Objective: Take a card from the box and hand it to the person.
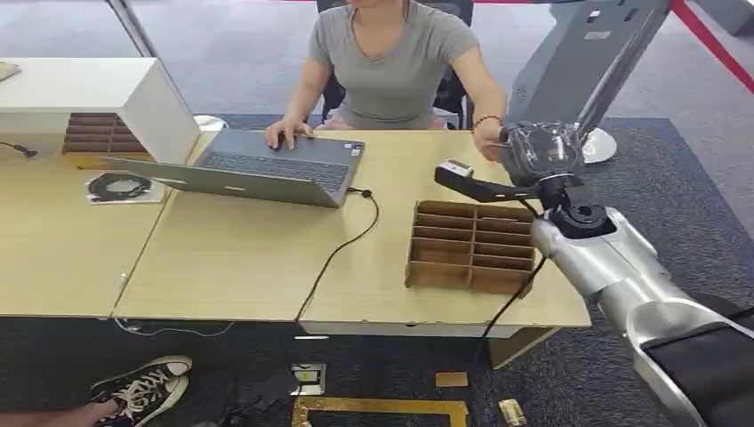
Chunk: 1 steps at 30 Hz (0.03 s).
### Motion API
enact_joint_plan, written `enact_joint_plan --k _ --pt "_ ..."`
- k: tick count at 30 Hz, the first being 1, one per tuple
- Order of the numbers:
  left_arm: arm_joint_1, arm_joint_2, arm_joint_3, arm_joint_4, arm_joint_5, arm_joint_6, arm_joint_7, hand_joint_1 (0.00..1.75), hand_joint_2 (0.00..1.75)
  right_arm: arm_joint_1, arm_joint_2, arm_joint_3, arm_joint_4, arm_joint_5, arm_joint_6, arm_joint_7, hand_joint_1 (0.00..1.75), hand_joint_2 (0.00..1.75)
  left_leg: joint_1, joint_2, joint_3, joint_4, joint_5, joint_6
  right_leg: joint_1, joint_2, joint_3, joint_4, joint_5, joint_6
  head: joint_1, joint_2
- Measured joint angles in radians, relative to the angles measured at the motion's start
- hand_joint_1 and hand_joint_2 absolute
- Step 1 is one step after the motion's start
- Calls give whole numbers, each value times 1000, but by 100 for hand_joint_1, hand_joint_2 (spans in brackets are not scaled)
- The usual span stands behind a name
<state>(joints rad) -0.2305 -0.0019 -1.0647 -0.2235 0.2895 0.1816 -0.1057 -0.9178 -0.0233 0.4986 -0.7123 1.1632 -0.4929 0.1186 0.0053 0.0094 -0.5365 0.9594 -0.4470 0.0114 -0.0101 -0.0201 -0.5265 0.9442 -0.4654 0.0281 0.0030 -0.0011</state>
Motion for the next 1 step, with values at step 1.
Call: enact_joint_plan --k 1 --pt "0 0 0 0 1 1 0 0 175 -4 2 2 6 -10 12 -3 0 175 0 0 0 0 0 0 0 0 0 0 0 0 0 0"
